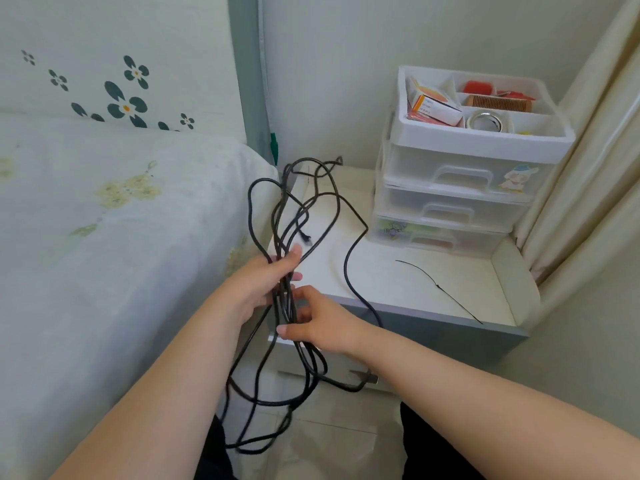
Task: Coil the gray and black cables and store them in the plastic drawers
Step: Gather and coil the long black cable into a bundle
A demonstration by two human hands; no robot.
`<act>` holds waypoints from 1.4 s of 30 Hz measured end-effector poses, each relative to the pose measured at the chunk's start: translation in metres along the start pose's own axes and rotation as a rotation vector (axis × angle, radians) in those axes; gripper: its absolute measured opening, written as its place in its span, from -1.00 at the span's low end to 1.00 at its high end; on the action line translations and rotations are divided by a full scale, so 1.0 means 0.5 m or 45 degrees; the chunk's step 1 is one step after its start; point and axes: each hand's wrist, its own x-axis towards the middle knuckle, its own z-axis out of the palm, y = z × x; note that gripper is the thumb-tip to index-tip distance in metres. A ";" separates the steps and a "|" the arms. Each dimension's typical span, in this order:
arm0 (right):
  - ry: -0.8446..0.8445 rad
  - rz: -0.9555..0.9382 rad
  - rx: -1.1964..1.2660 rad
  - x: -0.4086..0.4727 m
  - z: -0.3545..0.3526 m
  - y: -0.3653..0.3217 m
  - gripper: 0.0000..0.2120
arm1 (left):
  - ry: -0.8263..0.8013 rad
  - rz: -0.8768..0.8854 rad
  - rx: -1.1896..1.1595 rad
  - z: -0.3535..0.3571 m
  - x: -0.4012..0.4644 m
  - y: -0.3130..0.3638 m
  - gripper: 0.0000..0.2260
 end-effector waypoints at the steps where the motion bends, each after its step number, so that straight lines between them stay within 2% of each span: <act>1: -0.006 -0.033 -0.158 0.003 -0.005 -0.001 -0.50 | 0.044 0.028 0.005 0.003 0.002 -0.008 -0.64; 3: 0.150 -0.107 -0.350 0.013 -0.026 -0.003 -0.61 | 0.198 0.048 -0.052 0.004 0.010 -0.021 -0.76; 5: 0.645 -0.112 -0.300 0.039 -0.065 0.001 -0.63 | 0.319 0.039 -0.053 0.000 0.015 -0.025 -0.88; 6: 0.905 -0.071 -0.205 0.057 -0.090 0.008 -0.66 | 0.346 0.037 -0.050 -0.002 0.015 -0.024 -0.87; 7: 1.054 0.016 -0.062 0.078 -0.115 0.022 -0.64 | 0.347 0.034 -0.046 -0.002 0.016 -0.024 -0.83; 8: 1.059 0.159 0.118 0.097 -0.137 0.036 -0.54 | 0.329 0.029 -0.044 -0.001 0.014 -0.024 -0.81; 10: 0.874 0.420 0.470 0.131 -0.157 0.064 -0.28 | 0.267 0.005 -0.039 0.004 0.008 -0.024 -0.81; 12: 0.808 0.474 0.686 0.156 -0.157 0.082 -0.15 | 0.213 -0.040 -0.051 0.010 0.003 -0.026 -0.80; 14: 0.821 0.438 0.926 0.176 -0.159 0.090 -0.20 | 0.192 -0.083 -0.096 0.014 0.002 -0.029 -0.78; 16: 0.729 0.394 1.098 0.181 -0.160 0.084 -0.52 | 0.183 -0.142 -0.098 0.016 0.001 -0.030 -0.73; 18: 0.709 0.334 0.991 0.176 -0.162 0.066 -0.84 | 0.144 -0.214 0.000 0.013 0.003 -0.031 -0.68; 20: 0.804 0.210 0.840 0.158 -0.179 0.032 -0.79 | 0.105 -0.269 0.201 0.009 0.000 -0.030 -0.65; 22: 0.914 0.057 0.740 0.118 -0.200 -0.014 -0.71 | 0.086 -0.254 0.626 0.006 -0.008 -0.030 -0.52; 24: 0.958 -0.092 0.595 0.060 -0.216 -0.055 -0.68 | 0.222 -0.187 1.079 0.002 -0.012 -0.031 -0.38; 25: 0.952 -0.172 0.552 0.027 -0.221 -0.071 -0.68 | 0.350 -0.112 1.155 0.000 -0.013 -0.029 -0.33; 26: 0.924 -0.249 0.541 -0.004 -0.224 -0.082 -0.67 | 0.475 0.014 1.098 -0.001 -0.014 -0.025 -0.29; 28: 0.817 -0.354 0.618 -0.064 -0.230 -0.099 -0.67 | 0.613 0.401 0.741 0.000 -0.028 0.004 -0.27; 30: 0.694 -0.365 0.726 -0.105 -0.238 -0.104 -0.67 | 0.556 0.667 0.298 0.008 -0.054 0.041 -0.31; 33: 0.637 -0.272 0.756 -0.131 -0.232 -0.082 -0.68 | 0.326 0.840 -0.181 0.022 -0.091 0.069 -0.51; 35: 0.697 -0.172 0.668 -0.134 -0.223 -0.060 -0.67 | 0.138 0.832 -0.478 0.033 -0.106 0.076 -0.62; 37: 0.765 -0.071 0.558 -0.134 -0.220 -0.038 -0.67 | -0.058 0.668 -0.742 0.038 -0.113 0.082 -0.64; 40: 0.929 0.039 0.210 -0.131 -0.219 -0.003 -0.68 | -0.378 0.366 -0.982 0.038 -0.118 0.089 -0.63; 42: 0.960 0.056 -0.037 -0.126 -0.209 0.015 -0.69 | -0.471 0.316 -1.119 0.040 -0.120 0.089 -0.68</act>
